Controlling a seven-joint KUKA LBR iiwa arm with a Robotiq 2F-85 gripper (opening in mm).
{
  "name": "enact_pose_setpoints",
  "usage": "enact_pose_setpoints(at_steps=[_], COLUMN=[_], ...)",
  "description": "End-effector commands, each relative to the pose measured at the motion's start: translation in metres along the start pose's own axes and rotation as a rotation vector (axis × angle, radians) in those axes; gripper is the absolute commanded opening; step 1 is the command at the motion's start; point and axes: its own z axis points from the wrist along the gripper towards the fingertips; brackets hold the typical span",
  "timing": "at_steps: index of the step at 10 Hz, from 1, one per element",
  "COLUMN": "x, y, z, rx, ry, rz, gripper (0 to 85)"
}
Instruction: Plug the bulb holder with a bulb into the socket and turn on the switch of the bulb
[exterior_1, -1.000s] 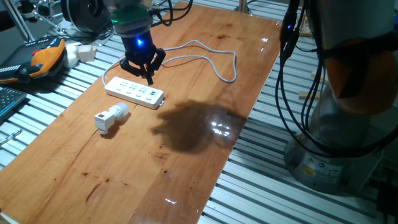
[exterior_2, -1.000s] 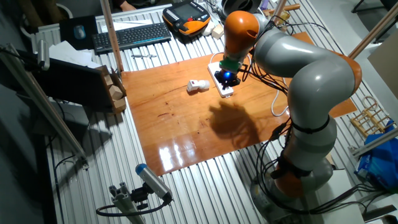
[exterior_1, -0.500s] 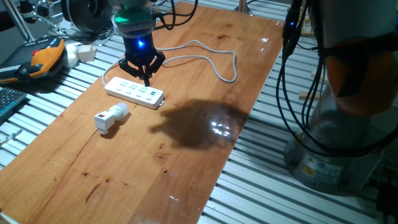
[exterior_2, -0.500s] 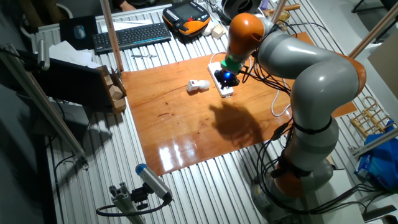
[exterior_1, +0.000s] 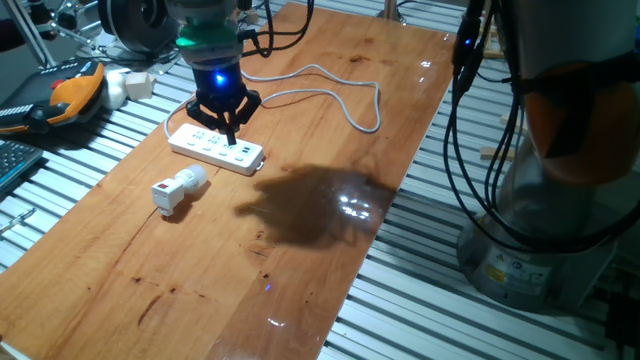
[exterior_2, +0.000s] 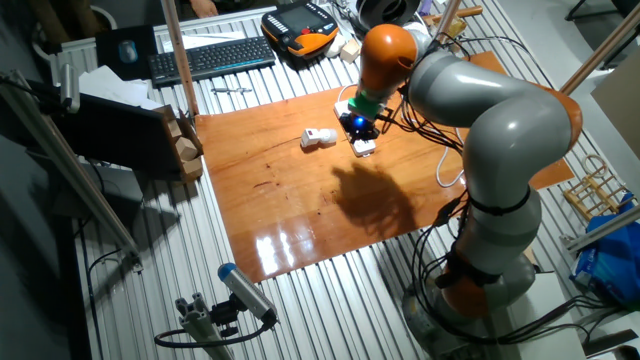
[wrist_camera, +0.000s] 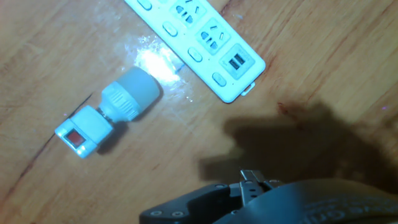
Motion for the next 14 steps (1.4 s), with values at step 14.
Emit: enact_pose_setpoints(at_steps=[14], x=[0.0008], y=[0.006], z=[-0.0041], rx=[-0.048], ry=[0.022], rz=[0.086], gripper=[0.0])
